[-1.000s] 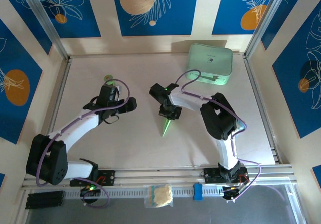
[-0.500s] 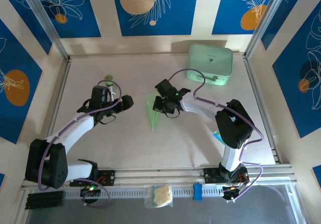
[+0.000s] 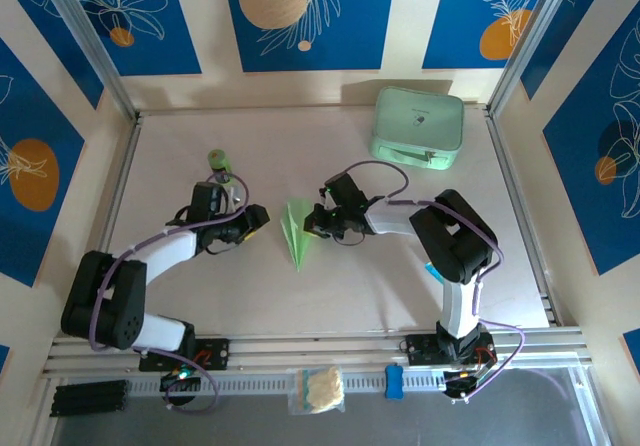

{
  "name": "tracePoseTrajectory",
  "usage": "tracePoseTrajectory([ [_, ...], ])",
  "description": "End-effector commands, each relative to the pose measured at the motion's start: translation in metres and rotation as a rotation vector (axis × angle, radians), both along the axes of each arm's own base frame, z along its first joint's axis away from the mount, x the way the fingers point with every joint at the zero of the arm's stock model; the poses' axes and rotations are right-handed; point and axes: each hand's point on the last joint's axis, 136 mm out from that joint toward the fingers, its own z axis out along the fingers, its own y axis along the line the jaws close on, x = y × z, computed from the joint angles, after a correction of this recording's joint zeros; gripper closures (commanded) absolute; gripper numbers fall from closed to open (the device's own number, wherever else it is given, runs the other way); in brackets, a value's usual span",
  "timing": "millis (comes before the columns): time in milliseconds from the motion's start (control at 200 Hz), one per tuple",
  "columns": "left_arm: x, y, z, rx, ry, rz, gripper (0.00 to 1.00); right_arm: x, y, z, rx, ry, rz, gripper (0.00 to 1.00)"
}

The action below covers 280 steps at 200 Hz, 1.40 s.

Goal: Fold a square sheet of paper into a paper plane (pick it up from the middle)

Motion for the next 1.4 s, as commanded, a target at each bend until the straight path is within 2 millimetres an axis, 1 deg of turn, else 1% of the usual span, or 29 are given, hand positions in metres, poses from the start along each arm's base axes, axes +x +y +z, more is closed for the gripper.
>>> tracePoseTrajectory([
  [0,-0.001,-0.018,0.002,-0.069,0.002,-0.05,0.48,-0.003,0.009,0.005,0.074,0.01,0.029,1.0],
  [90,-0.001,-0.026,-0.004,-0.067,0.024,-0.069,0.54,-0.004,0.008,0.001,0.071,0.018,0.031,1.0],
  [165,0.001,-0.033,-0.004,-0.076,0.026,-0.091,0.55,-0.004,0.006,0.0,0.069,0.02,0.029,1.0],
  [225,0.002,-0.037,-0.003,-0.076,0.021,-0.102,0.55,-0.005,0.005,-0.002,0.065,0.023,0.028,1.0],
  [345,0.005,-0.043,0.0,-0.077,0.005,-0.116,0.49,-0.005,0.004,-0.003,0.058,0.022,0.028,1.0],
  [480,0.007,-0.049,-0.003,-0.071,0.012,-0.126,0.49,-0.005,0.004,-0.004,0.054,0.026,0.028,1.0],
  [680,0.01,-0.05,-0.014,-0.022,0.05,-0.126,0.63,-0.005,0.004,-0.004,0.05,0.025,0.031,1.0],
  [770,0.012,-0.048,-0.019,0.0,0.058,-0.116,0.67,-0.005,0.005,-0.005,0.051,0.031,0.036,1.0],
  [870,0.014,-0.05,-0.022,0.003,0.065,-0.122,0.72,-0.005,0.005,-0.006,0.053,0.035,0.038,1.0],
  [945,0.016,-0.051,-0.024,0.003,0.071,-0.126,0.78,-0.005,0.005,-0.006,0.053,0.035,0.04,0.99],
  [1121,0.017,-0.052,-0.027,0.012,0.075,-0.128,0.91,-0.003,0.002,0.0,0.044,0.02,0.037,0.94],
  [1256,0.018,-0.05,-0.026,0.027,0.071,-0.131,0.96,-0.001,-0.006,-0.001,0.002,0.021,0.025,0.88],
  [1321,0.018,-0.051,-0.026,0.028,0.07,-0.134,0.97,0.0,-0.014,-0.005,-0.047,0.026,-0.001,0.85],
  [1396,0.018,-0.051,-0.027,0.032,0.071,-0.136,0.99,0.002,-0.016,-0.006,-0.06,0.018,-0.005,0.84],
])
